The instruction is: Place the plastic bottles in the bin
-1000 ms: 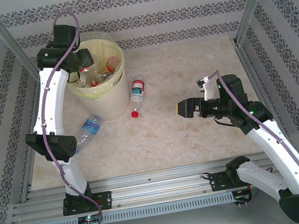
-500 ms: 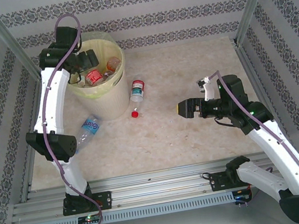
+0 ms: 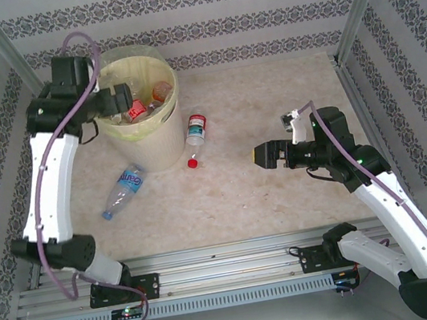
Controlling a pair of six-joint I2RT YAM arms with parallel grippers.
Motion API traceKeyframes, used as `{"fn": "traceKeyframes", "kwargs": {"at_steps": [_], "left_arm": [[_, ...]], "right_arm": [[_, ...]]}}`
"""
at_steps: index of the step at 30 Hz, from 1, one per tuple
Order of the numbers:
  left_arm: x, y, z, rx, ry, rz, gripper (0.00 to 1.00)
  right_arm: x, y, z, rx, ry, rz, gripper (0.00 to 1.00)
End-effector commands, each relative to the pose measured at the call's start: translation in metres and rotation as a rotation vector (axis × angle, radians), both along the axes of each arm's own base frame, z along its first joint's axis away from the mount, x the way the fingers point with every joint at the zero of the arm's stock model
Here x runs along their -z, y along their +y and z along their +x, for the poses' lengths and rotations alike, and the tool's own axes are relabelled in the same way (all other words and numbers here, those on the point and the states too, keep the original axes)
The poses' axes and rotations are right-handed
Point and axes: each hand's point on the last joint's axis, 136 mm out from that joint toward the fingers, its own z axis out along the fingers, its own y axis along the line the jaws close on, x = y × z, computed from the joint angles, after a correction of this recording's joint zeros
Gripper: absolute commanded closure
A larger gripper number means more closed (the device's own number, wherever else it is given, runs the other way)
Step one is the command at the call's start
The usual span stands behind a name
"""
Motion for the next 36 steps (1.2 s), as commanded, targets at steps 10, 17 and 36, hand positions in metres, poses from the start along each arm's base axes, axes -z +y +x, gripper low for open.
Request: {"fn": "traceKeyframes", "kwargs": {"at_steps": [10,17,36], "left_arm": [[0.081,-0.023,-0.083,0.199,0.090,-0.065,0.00],[0.150,-0.009,-0.099,0.113,0.232,-0.041,0.00],[0.253,0.029,-0.088,-0.105,0.436,0.047,0.00]], "right_arm": [[-0.009,0.006,-0.001,-0.027,-0.031,0.032,0.02],[-0.007,0.008,0.001,-0.031,-0.029,0.038,0.02],[0.001,0.007,0.000,-0.033,-0.018,0.027,0.02]]}}
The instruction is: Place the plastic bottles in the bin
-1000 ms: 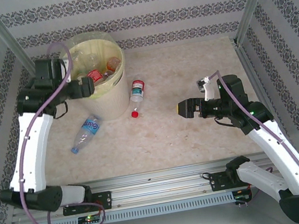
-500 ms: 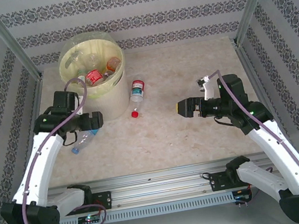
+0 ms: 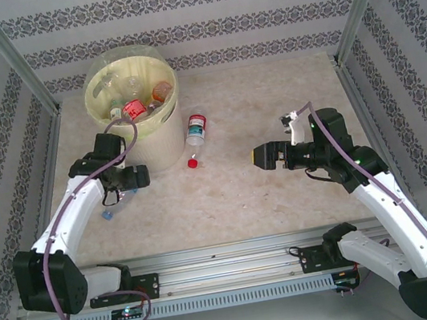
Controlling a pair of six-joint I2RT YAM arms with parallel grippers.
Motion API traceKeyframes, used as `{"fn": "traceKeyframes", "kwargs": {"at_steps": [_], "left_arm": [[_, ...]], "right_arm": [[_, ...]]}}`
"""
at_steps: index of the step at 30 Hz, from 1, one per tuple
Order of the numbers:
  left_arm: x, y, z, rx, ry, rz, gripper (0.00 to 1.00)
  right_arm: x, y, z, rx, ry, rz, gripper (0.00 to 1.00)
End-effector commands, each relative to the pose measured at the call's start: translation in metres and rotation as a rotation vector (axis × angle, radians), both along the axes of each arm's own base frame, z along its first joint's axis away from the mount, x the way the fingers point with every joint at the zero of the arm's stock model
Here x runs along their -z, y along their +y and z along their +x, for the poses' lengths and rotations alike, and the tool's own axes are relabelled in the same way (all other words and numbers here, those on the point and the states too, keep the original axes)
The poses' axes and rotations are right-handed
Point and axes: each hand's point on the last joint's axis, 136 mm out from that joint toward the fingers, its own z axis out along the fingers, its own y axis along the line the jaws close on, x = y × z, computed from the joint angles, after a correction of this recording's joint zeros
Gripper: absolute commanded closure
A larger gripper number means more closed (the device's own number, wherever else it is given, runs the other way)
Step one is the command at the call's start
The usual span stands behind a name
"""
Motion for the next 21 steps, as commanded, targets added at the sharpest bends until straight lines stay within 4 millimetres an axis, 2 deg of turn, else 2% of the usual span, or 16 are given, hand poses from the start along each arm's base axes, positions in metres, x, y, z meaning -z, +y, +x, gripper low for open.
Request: {"fn": "traceKeyframes", "kwargs": {"at_steps": [1,21], "left_arm": [[0.011,0.015,0.005,-0.064,-0.006,0.037,0.00],[0.061,0.032,0.012,-0.170,0.085,-0.024,0.01]], "right_arm": [[-0.004,0.004,0.000,-0.020,-0.022,0.014,0.02],[0.003,0.002,0.001,-0.014,-0.004,0.005,0.02]]}}
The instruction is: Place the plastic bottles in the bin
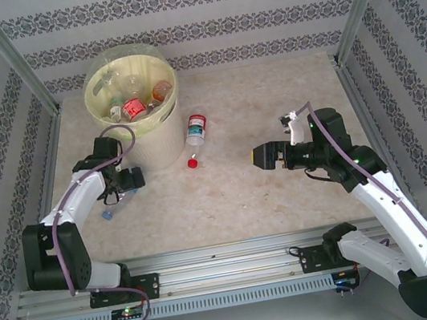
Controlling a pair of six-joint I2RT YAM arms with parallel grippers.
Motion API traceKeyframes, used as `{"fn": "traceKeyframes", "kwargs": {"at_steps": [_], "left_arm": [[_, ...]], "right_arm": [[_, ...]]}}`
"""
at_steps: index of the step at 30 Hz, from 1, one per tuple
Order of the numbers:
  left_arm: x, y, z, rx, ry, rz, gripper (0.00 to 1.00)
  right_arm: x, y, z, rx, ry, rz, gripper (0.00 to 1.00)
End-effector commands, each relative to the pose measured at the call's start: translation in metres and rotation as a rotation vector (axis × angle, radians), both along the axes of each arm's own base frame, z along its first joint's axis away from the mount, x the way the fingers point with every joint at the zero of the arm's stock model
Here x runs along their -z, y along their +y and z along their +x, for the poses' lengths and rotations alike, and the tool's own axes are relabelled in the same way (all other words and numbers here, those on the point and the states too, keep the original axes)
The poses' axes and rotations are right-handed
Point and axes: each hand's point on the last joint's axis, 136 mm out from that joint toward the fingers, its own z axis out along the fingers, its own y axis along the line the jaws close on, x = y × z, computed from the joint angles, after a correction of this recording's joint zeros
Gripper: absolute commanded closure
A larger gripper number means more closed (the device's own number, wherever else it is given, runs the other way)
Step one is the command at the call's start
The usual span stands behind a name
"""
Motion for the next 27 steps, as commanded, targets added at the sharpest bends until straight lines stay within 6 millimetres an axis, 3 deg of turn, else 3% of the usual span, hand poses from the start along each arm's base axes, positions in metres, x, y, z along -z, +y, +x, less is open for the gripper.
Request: {"fn": "traceKeyframes", "kwargs": {"at_steps": [1,9,15,19,22,27], "left_arm": [[0.012,0.004,0.000,-0.041,0.017,-0.012,0.01],[0.026,0.009,-0.010,-0.106,0.076,-0.004,0.04],[0.032,0.008,-0.020,-0.166,0.101,-0.026,0.16],[0.035,0.009,-0.025,-0.201,0.108,-0.029,0.20],[0.036,0.010,-0.025,-0.224,0.106,-0.028,0.19],[0.040,0.010,-0.021,-0.241,0.111,-0.029,0.09]], "right_arm": [[0.000,0.002,0.000,-0.015,-0.014,0.007,0.02],[0.003,0.000,-0.001,-0.006,-0.012,0.004,0.02],[0.004,-0.002,-0.002,-0.001,-0.009,0.005,0.02],[0.004,-0.001,-0.002,-0.003,-0.009,0.009,0.02],[0.004,-0.001,-0.001,-0.002,-0.007,0.010,0.02],[0.004,-0.002,-0.001,0.000,-0.007,0.010,0.02]]}}
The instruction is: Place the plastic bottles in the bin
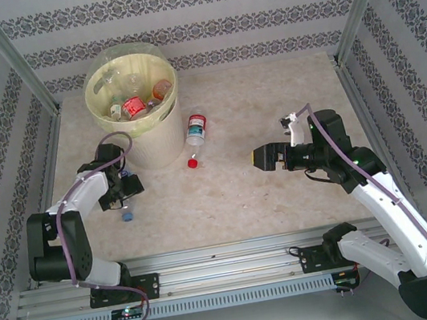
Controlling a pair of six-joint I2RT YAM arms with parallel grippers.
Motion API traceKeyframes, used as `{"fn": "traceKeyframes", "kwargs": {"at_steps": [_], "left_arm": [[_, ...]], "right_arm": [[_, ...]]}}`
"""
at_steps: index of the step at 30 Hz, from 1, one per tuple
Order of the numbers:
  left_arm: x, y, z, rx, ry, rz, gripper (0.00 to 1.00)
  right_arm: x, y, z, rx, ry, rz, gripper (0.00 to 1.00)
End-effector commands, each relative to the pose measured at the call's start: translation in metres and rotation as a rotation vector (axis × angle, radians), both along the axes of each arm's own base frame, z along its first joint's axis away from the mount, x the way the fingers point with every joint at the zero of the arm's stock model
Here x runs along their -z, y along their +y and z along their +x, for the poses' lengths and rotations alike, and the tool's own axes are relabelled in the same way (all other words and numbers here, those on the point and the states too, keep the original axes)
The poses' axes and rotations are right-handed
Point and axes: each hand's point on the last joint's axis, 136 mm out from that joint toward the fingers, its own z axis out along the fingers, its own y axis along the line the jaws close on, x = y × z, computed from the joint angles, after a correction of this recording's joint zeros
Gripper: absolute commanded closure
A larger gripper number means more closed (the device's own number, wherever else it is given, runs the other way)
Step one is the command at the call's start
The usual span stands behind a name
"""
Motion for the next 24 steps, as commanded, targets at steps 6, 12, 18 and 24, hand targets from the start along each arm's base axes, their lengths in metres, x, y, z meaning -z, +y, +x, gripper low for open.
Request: {"fn": "traceKeyframes", "kwargs": {"at_steps": [6,12,18,24], "left_arm": [[0.007,0.010,0.006,-0.056,0.005,0.028,0.09],[0.004,0.015,0.016,-0.060,-0.024,0.044,0.11],[0.001,0.015,0.024,-0.056,-0.052,0.034,0.18],[-0.006,0.017,0.023,-0.059,-0.065,0.043,0.29]], "right_arm": [[-0.002,-0.001,-0.001,-0.002,-0.015,0.011,0.02],[-0.001,-0.001,0.000,0.000,-0.010,0.009,0.02],[0.000,-0.001,0.001,-0.001,-0.009,0.007,0.02],[0.001,0.000,0.002,-0.001,-0.006,0.006,0.02]]}}
